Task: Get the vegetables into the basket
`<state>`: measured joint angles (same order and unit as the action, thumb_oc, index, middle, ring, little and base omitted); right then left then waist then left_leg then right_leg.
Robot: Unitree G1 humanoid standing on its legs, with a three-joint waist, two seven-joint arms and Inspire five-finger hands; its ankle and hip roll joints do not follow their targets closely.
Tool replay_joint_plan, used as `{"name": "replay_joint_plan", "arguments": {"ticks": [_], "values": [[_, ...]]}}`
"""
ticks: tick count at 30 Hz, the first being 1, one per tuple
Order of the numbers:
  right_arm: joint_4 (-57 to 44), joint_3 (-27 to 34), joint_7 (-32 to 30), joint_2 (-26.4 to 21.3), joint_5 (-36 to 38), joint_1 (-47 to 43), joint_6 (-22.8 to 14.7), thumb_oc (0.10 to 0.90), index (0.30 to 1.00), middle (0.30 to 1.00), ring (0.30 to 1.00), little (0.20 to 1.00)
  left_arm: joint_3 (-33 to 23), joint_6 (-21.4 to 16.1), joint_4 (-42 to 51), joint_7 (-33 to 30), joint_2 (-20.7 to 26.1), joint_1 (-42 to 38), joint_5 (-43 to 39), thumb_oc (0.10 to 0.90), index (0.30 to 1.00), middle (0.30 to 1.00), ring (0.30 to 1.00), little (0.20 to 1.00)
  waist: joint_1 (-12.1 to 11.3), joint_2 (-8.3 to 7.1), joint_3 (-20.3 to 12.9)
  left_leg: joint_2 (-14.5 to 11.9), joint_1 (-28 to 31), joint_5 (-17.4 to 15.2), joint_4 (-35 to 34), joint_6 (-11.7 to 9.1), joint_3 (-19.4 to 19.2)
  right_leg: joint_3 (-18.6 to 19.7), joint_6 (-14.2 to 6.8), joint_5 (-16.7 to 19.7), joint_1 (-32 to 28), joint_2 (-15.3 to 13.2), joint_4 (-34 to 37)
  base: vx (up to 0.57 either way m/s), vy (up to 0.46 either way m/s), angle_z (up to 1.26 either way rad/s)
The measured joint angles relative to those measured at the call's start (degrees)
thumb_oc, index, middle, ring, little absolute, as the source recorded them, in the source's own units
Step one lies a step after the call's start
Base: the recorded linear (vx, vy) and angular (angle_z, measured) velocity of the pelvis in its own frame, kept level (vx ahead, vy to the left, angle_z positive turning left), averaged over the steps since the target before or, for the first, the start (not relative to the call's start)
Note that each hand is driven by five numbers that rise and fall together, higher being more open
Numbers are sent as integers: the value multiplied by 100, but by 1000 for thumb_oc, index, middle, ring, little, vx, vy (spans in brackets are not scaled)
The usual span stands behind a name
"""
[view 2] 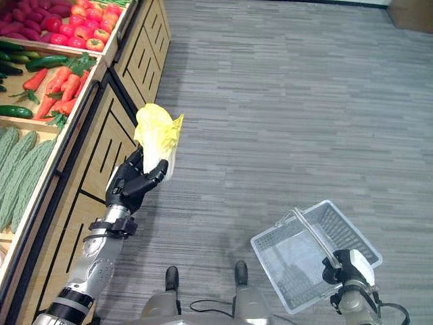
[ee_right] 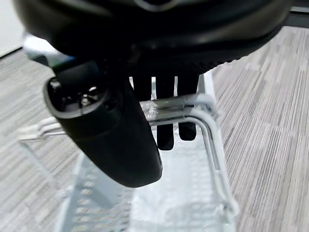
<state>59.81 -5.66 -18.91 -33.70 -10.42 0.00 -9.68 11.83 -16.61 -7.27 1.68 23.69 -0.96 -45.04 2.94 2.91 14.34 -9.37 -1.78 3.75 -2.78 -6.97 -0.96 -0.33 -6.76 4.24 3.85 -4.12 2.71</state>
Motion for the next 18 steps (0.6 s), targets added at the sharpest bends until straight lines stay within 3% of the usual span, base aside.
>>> {"name": "replay_joint_plan", "arguments": {"ticks": [4,5,8,11,12,13,15,18], "values": [[-78,30,50,17,-19,60,-13,400,300,300,300,300,16,-2,-24,19,14,-50,-16,400,300,300,300,300,-40,-57,41,405,156,-44,-153,254,-209,207,-165,131,-2,-372,35,7,271,-22],[-31,20,70,0,-68,-107,28,400,300,300,300,300,13,-5,-24,17,125,-50,-80,400,300,300,300,300,-70,-112,55,610,181,-82,-190,396,-471,390,-280,271,143,-555,15,-78,301,-70],[76,-47,108,-8,-101,-629,106,400,300,300,300,300,78,-9,-47,17,389,-95,-94,400,300,300,300,300,-123,-155,81,748,134,-119,-229,558,-956,434,-341,858,558,-642,6,-46,114,-91],[129,-351,99,27,-100,-810,110,400,300,300,300,300,105,3,-18,78,496,-217,-43,400,300,300,300,300,-245,-422,68,867,169,-96,-225,713,-1373,-107,-303,851,605,-865,234,-21,16,-66],[161,-528,176,34,-105,-916,167,400,300,300,300,300,126,15,9,78,644,-266,107,400,300,300,300,300,-382,-431,93,671,137,-91,-228,715,-1564,-1063,0,522,674,-963,76,42,-12,-59],[155,-589,181,33,-107,-924,163,400,300,300,300,300,130,15,18,79,740,-264,216,400,300,300,300,300,-419,-415,83,579,130,-88,-223,687,-1587,-1325,-17,530,653,-984,-16,67,-22,-51],[140,-601,186,35,-106,-895,147,400,300,300,300,300,129,20,11,76,990,-255,390,400,300,300,300,300,-462,-579,20,600,192,-53,-222,567,-1558,-1246,-264,790,306,-1127,64,43,-29,-8],[-434,-784,187,-332,-298,-953,168,400,300,300,300,300,112,20,6,8,1045,-261,747,400,300,300,300,300,-484,-468,-2,428,250,-8,-223,500,-1549,-1129,-308,793,191,-924,224,62,-70,-11]]}}
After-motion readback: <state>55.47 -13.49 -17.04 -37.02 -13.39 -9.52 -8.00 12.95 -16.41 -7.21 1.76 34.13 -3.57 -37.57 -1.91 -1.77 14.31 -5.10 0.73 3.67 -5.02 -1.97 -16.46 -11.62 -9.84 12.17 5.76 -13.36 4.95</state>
